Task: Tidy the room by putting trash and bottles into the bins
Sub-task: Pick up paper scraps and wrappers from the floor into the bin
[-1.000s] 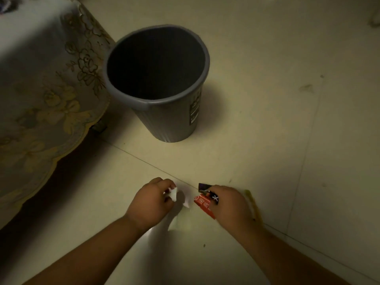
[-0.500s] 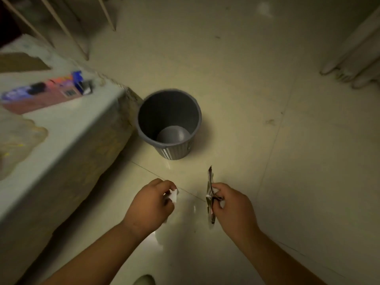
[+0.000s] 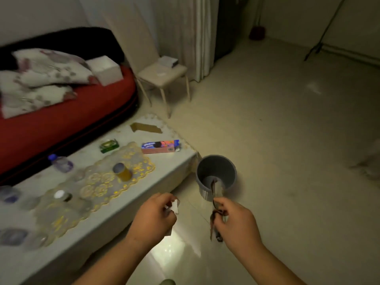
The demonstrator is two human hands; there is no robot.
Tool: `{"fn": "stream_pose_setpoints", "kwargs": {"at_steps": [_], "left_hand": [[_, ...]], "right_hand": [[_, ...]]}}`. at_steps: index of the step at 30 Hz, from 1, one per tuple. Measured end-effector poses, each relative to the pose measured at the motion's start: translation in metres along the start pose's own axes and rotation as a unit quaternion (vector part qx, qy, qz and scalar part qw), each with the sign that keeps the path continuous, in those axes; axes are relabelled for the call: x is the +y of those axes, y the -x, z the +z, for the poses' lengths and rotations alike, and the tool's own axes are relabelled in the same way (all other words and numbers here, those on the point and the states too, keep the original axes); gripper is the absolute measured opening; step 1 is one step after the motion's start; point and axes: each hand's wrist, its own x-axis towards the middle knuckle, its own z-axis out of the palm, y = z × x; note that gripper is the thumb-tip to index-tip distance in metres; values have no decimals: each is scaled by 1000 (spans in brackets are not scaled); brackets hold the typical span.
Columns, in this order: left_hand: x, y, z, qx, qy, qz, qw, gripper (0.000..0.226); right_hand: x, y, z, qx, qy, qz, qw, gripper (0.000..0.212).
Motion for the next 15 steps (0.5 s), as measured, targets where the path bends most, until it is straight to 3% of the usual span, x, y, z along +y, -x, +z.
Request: {"fn": "stream_pose_setpoints", "kwargs": {"at_steps": [7,15], "left_hand": [[-28,149,-100,128,26,-114,985,19],[-123,318,-193,270,110,-245,925,25]], "right_hand": [[-130,61,10,-102,-16,-128,986,35],[-287,151,118,-192,-6,-259,947,30]]}}
